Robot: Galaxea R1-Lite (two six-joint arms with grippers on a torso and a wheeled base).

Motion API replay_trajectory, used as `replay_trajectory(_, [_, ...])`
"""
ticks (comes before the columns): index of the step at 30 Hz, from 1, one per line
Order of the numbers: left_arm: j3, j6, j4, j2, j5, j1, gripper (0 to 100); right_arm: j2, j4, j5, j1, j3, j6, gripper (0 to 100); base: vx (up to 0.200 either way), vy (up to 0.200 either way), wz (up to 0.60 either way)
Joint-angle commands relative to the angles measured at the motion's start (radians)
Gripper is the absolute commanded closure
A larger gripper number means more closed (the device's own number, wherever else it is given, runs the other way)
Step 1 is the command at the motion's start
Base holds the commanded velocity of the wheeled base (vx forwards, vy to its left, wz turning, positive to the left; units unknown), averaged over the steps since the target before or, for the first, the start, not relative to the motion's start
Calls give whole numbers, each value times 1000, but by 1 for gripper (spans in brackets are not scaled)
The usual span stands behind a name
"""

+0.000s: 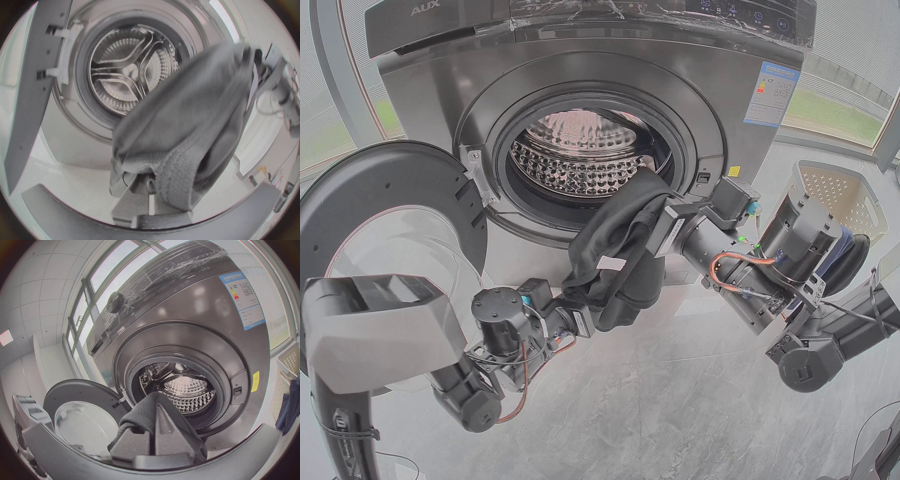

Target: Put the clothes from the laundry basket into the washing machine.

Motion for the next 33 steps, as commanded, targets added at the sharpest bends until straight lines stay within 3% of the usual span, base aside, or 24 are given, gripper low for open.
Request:
replay_trajectory(1, [162,-5,-1,-300,-3,10,100,-64,-2,15,-65,87,38,100,0,0,0])
replay_trajectory(3, [234,-3,0,-417,-10,10,100,-108,-2,43,-79,154,87,100,0,0,0])
replay_trajectory(4, [234,-3,0,-417,-10,10,100,-108,-2,43,-79,154,87,100,0,0,0])
replay_trajectory(5, [275,-2,0,-500,-10,11,100,-144,-3,81,-97,225,109,100,0,0,0])
replay_trajectory(10, [291,4,8,-627,-13,14,100,-182,-38,159,-171,347,112,100,0,0,0])
replay_trajectory(14, [286,15,28,-676,-62,51,100,-170,-135,211,-246,374,110,100,0,0,0])
replay_trajectory(19, [252,30,39,-688,-86,80,100,-142,-202,210,-277,369,100,100,0,0,0])
replay_trajectory(20, [237,57,54,-694,-88,85,100,-145,-202,208,-278,374,89,100,0,0,0])
replay_trajectory(22, [240,76,66,-696,-88,85,100,-145,-202,205,-278,369,67,100,0,0,0])
replay_trajectory(29, [222,80,69,-693,-76,85,100,-173,-196,201,-293,354,26,100,0,0,0])
replay_trajectory(33, [211,81,74,-697,-71,80,100,-178,-193,168,-296,334,-9,100,0,0,0])
